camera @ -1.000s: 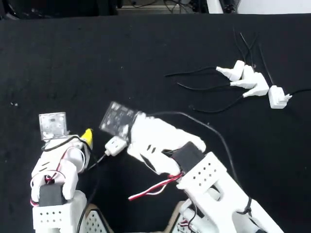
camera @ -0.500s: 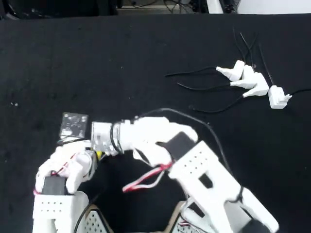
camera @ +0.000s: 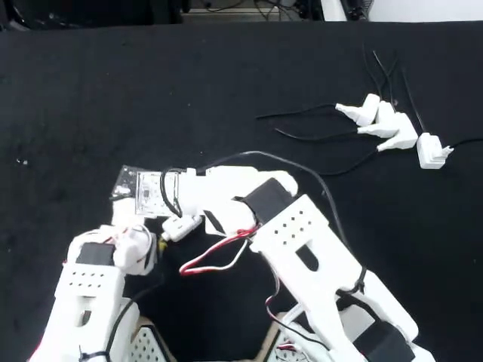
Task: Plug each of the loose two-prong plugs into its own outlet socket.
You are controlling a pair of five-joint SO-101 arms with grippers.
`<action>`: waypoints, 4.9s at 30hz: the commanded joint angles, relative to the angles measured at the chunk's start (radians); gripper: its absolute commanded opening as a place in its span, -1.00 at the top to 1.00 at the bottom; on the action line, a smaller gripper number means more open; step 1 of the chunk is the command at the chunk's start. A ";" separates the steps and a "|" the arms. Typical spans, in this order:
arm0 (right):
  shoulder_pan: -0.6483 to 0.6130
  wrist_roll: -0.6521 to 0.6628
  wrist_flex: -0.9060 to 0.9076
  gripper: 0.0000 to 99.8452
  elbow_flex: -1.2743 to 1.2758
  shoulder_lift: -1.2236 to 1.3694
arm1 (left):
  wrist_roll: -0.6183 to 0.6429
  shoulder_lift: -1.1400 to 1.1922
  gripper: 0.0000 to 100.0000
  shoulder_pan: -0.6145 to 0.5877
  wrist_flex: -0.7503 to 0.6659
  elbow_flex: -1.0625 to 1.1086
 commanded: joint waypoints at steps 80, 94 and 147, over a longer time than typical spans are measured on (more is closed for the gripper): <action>0.106 0.141 -0.146 0.98 0.058 0.076 | 0.043 0.503 0.50 -0.163 -0.219 -0.383; 0.137 0.141 0.003 0.98 0.079 -0.202 | 0.101 0.574 0.50 0.081 -0.393 -0.344; -0.094 -0.120 0.117 0.98 -0.214 0.331 | 0.138 0.549 0.50 -0.375 -0.232 -0.272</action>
